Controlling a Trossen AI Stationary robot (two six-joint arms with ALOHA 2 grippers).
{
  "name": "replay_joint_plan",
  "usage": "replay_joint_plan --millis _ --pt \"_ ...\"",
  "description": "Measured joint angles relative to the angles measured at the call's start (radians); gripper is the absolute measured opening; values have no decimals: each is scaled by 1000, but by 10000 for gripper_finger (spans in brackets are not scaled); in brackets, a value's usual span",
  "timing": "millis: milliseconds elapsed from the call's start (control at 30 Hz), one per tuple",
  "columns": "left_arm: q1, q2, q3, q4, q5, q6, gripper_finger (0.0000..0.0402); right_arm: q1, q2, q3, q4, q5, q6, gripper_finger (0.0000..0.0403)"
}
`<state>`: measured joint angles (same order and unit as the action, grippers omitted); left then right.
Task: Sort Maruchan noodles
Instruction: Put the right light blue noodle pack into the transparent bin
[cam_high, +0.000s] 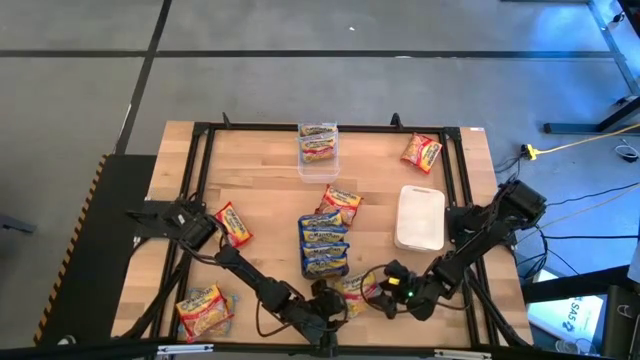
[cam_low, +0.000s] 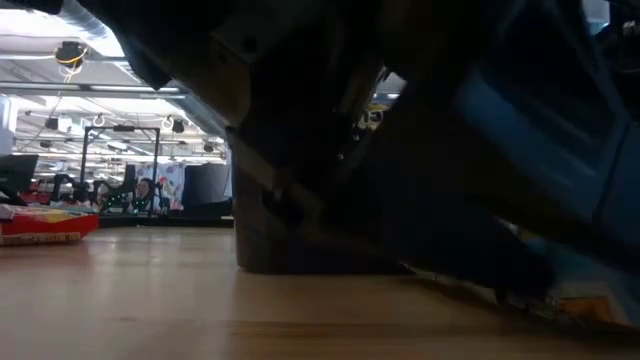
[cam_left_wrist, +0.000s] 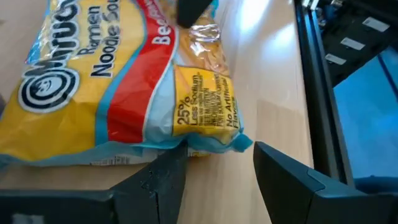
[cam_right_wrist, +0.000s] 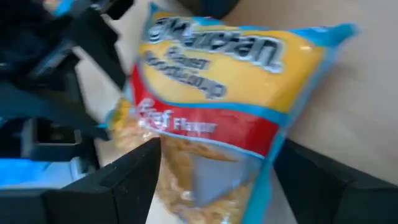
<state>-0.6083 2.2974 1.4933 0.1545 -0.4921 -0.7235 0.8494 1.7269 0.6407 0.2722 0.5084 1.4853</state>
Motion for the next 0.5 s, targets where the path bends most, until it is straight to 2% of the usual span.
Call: replay_joint_plan --millis 267,500 --pt "0 7 0 4 11 2 179 -1 1 0 149 33 -115 292" --pt "0 7 0 100 12 56 179 0 1 0 192 66 -138 292"
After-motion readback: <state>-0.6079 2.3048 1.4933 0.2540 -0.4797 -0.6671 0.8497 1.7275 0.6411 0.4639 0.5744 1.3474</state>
